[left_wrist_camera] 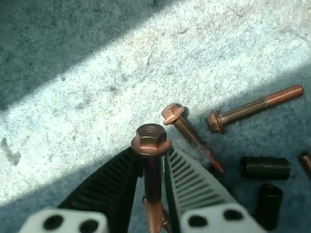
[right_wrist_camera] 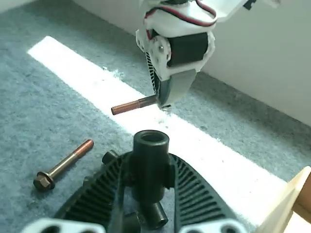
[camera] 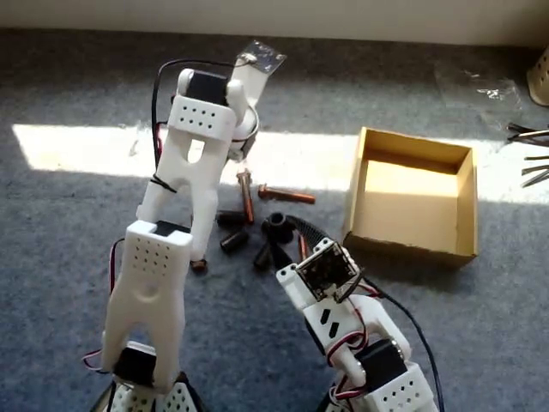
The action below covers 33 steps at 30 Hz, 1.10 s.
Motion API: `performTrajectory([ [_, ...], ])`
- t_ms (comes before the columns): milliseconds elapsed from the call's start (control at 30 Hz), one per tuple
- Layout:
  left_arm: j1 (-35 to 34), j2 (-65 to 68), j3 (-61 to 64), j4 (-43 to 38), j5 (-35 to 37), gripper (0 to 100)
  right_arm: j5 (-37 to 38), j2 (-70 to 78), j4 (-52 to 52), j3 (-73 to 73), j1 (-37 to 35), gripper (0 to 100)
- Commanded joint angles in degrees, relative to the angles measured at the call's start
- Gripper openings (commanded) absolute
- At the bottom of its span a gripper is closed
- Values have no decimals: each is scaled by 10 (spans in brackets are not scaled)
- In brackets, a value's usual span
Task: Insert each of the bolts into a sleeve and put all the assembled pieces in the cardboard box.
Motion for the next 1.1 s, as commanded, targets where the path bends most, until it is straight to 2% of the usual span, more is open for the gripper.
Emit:
performTrajectory([
  [0,22,-104,-19,4,0,4,-54,-7,-17,67,-5,5],
  [200,56,-220,102,-1,-1,4,-64,-7,-16,67,-5,5],
  [433,78,-326,187,-5,7,4,-73,-5,-15,67,-6,5],
  [567,73,-373,252,-47,32,4,-135,-6,-15,67,-5,5],
  [1067,77,-728,725,-305,32,4,-137,-7,-15,67,-9,5],
])
